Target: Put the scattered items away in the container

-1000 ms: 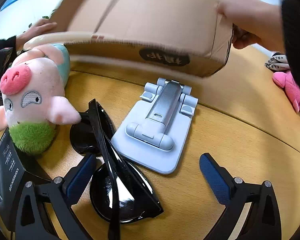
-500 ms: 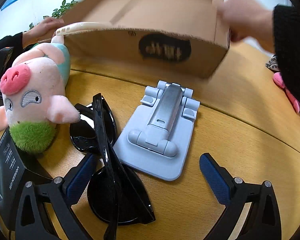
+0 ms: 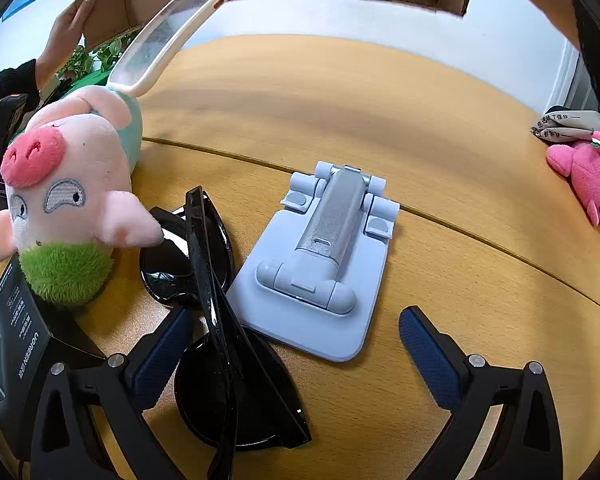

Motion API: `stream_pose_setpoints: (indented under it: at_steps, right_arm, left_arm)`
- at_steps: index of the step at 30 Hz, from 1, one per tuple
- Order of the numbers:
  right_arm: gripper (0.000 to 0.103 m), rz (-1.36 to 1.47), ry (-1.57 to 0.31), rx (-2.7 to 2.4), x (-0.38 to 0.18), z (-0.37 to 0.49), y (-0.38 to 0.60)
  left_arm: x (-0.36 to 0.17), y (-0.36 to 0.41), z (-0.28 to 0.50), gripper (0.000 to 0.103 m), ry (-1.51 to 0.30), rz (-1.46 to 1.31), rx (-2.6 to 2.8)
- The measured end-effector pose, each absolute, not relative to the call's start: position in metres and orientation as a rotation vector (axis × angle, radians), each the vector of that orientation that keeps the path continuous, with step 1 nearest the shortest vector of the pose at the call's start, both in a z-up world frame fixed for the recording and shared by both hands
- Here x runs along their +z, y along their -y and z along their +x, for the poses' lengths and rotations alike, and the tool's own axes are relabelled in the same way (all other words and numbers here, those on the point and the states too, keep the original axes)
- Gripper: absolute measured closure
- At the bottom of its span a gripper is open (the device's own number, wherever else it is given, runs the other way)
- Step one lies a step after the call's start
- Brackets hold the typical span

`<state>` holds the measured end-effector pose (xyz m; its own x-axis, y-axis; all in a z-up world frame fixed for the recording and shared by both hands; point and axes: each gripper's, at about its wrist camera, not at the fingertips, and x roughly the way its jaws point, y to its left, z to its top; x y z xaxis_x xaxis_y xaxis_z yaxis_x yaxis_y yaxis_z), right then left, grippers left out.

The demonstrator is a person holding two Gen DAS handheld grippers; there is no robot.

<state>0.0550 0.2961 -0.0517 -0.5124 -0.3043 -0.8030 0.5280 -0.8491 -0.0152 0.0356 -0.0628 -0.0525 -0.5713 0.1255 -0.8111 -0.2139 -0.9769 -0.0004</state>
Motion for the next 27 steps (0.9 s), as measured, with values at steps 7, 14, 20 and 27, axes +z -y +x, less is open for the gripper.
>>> stream_pose_setpoints:
  at_steps: [7,14,20,27]
  right_arm:
    - [0.000,1.177,-0.355,-2.351,-0.0519,0.0545,-0.2972]
    - [0.000,1.177,-0.355,-2.350,-0.0523,0.0543,-0.2978]
    - [0.000,1.176,-0.355,-2.350,-0.0543,0.0533,-0.2953]
    - [0.000,1.176,-0.355,-2.350,-0.0548,0.0522,-0.2949]
  left_arm:
    - [-0.0522,0.0638,0.0347,0.000,-0.145,-1.342,2.622]
    - [-0.0519,0.0649,0.0343,0.000,-0.145,-1.342,2.623]
    - [-0.0506,0.0640,0.0325,0.000,-0.144,-1.341,2.623]
    - [-0.0505,0.0644,0.0313,0.000,-0.144,-1.342,2.623]
